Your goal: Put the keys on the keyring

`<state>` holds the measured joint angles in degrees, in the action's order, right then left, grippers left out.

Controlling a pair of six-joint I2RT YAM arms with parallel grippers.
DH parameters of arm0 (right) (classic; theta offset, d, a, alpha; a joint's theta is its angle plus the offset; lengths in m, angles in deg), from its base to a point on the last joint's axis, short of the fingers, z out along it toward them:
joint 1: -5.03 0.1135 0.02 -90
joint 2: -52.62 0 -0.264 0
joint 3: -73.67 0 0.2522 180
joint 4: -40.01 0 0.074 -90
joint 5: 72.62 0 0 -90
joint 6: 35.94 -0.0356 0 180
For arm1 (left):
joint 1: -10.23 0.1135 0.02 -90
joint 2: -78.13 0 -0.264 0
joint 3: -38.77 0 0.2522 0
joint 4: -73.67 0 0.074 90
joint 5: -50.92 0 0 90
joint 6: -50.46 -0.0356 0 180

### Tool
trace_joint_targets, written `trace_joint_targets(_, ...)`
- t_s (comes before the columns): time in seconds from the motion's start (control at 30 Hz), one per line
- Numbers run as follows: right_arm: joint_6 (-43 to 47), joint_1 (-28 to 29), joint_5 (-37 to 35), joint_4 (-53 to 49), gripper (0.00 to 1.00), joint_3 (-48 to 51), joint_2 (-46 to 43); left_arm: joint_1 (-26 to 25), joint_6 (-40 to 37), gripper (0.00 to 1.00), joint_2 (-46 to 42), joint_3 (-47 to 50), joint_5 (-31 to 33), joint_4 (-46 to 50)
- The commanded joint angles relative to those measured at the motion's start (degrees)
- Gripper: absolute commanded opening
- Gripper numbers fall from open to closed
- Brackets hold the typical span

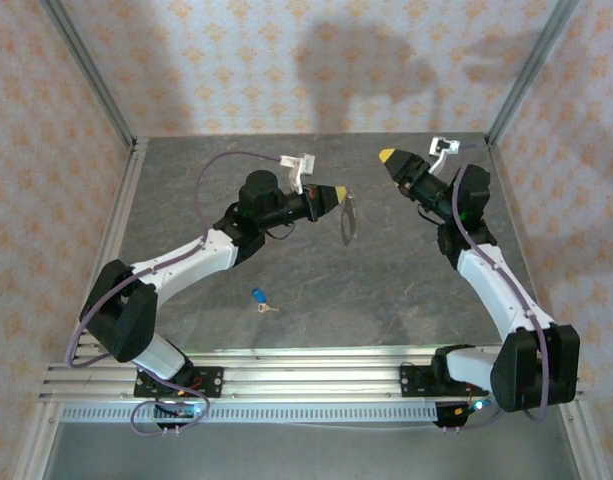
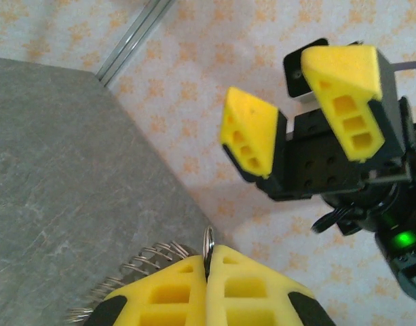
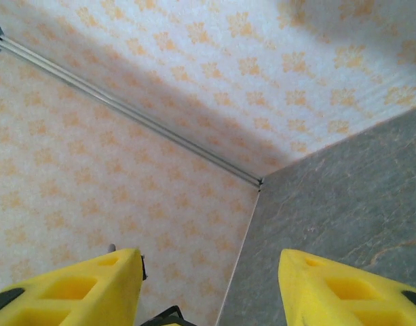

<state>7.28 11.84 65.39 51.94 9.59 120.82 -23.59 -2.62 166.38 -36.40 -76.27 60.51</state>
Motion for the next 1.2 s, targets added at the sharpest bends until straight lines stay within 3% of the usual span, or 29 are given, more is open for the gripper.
trace_joint_targets(0.0,0.3,0.0,0.5,0.1,0.55,0.7,-2.6,1.6,-4.6,0.0,-2.8,-4.1,-4.8,3.0)
trace_joint_targets(0.5,-3.7,1.0,6.6,15.2,0.35,8.3,-3.6,4.6,-9.3,0.0,-2.2,-11.4,-14.5,8.9)
trace_joint_targets(0.87,-3.5,6.8,7.0,18.5,0.34,6.1,-0.7,4.6,-7.6,0.0,-1.3,-12.6,-16.4,7.2)
trace_joint_targets(1.17,-3.4,8.4,6.9,18.9,0.34,5.5,-0.7,4.6,-6.7,0.0,-0.1,-13.2,-16.9,6.3)
